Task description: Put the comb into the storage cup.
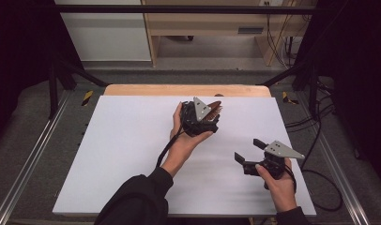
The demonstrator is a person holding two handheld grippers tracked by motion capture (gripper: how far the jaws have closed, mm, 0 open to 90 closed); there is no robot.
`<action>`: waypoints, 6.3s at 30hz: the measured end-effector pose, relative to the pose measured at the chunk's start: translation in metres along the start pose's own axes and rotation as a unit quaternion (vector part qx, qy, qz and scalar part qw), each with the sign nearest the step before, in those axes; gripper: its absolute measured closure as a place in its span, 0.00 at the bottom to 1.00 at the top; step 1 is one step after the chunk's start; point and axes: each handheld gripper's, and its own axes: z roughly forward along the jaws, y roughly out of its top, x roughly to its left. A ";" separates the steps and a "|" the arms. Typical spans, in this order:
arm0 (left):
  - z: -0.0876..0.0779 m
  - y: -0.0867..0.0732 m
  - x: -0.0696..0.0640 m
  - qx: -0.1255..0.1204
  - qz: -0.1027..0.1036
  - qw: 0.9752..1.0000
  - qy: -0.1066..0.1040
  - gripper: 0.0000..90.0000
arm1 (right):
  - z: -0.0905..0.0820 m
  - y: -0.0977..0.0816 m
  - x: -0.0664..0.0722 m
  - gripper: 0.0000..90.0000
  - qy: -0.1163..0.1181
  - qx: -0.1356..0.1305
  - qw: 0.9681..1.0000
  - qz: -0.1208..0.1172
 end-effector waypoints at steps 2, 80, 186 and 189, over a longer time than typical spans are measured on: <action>0.000 0.000 0.000 0.000 0.001 1.000 0.000 0.16 | 0.000 0.000 0.000 0.08 0.000 0.000 1.000 -0.001; 0.028 0.020 0.009 0.013 -0.075 0.997 -0.015 0.35 | 0.000 0.000 -0.001 0.08 0.005 -0.003 1.000 0.000; -0.064 -0.024 0.039 -0.063 -0.026 0.997 -0.032 0.03 | 0.001 -0.001 -0.001 0.07 -0.002 0.007 1.000 -0.004; -0.078 -0.037 0.050 -0.062 -0.033 0.997 -0.025 0.03 | 0.002 -0.001 -0.001 0.06 -0.004 0.008 1.000 -0.004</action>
